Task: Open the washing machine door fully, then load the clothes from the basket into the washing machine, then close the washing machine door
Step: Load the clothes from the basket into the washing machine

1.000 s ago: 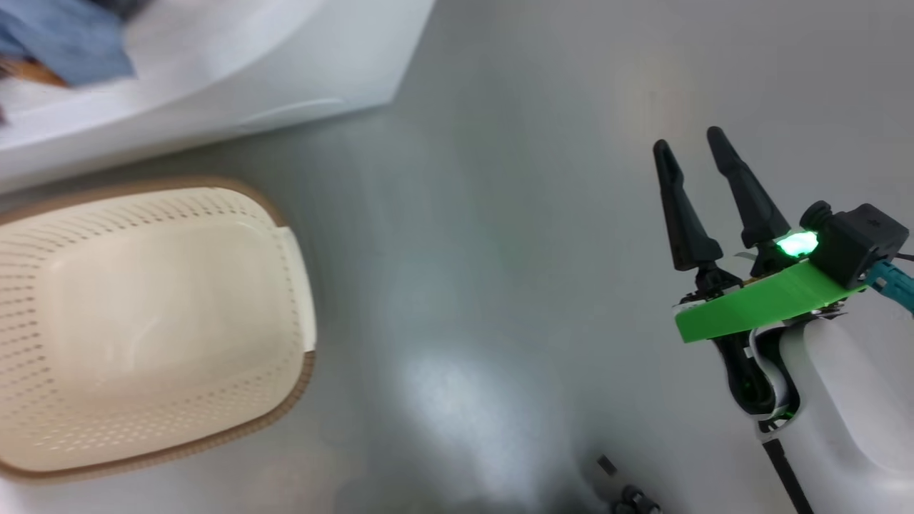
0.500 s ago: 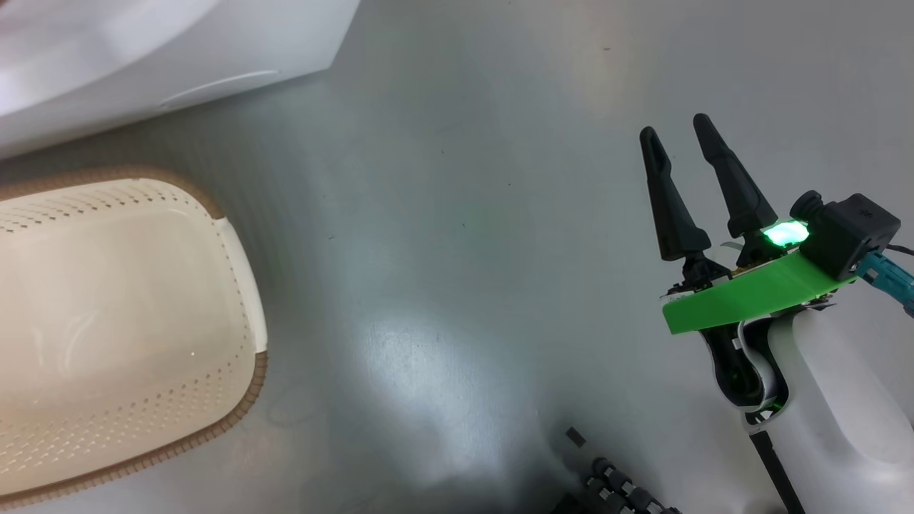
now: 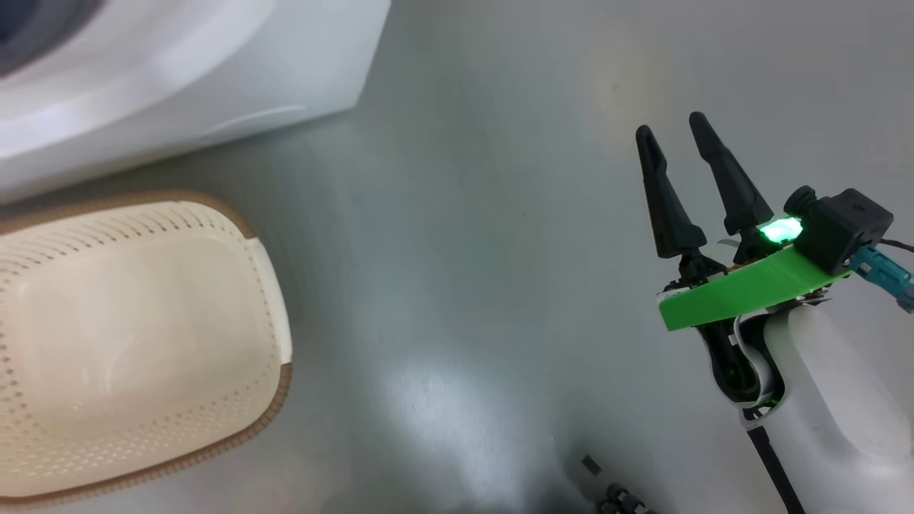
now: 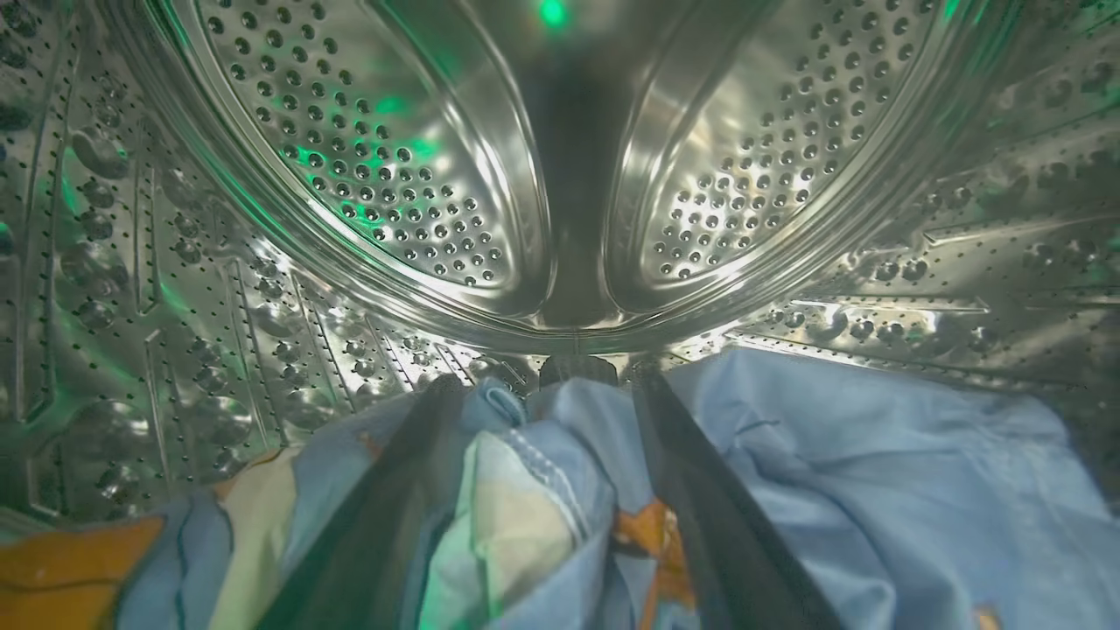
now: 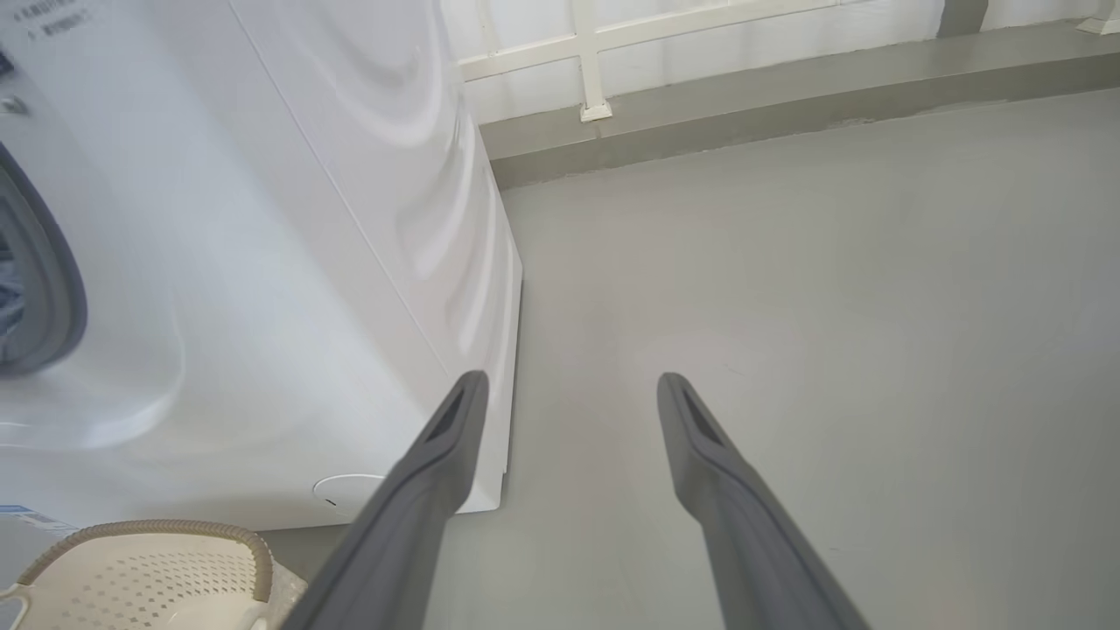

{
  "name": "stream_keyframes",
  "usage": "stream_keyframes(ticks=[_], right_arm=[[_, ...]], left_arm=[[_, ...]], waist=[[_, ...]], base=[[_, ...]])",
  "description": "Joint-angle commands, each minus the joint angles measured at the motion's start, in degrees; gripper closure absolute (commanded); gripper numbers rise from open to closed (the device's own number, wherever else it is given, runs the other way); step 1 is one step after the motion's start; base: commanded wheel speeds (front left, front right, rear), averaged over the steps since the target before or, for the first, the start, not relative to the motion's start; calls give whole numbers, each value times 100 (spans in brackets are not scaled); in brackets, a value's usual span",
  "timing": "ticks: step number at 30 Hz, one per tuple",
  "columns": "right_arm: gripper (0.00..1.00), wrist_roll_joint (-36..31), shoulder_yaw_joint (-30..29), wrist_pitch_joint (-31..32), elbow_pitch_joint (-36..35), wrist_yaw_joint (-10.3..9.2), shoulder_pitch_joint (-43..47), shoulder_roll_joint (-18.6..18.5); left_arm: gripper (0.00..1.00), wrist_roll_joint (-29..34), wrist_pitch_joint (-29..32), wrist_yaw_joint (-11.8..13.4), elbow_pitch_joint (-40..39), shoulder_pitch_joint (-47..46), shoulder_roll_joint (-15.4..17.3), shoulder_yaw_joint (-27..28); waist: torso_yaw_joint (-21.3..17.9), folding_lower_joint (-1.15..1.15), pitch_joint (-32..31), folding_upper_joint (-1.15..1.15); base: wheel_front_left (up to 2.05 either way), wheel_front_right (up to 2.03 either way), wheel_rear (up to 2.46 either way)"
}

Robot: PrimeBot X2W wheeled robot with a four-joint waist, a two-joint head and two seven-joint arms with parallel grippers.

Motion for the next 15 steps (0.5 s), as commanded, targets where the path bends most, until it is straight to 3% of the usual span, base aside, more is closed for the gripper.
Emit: stream_keyframes(ticks=[1, 15], right_arm=[[0, -23, 134, -46, -66, 32, 140, -63], [0, 0, 182, -46, 128, 32, 321, -152]], left_arm=[[0, 20, -79, -38, -63, 248, 179, -45], [0, -138, -203, -134, -294, 1499, -221, -71]], waist=[[98, 0, -319, 0], [464, 0, -1401, 0]], base=[[0, 0, 0], [0, 0, 0]])
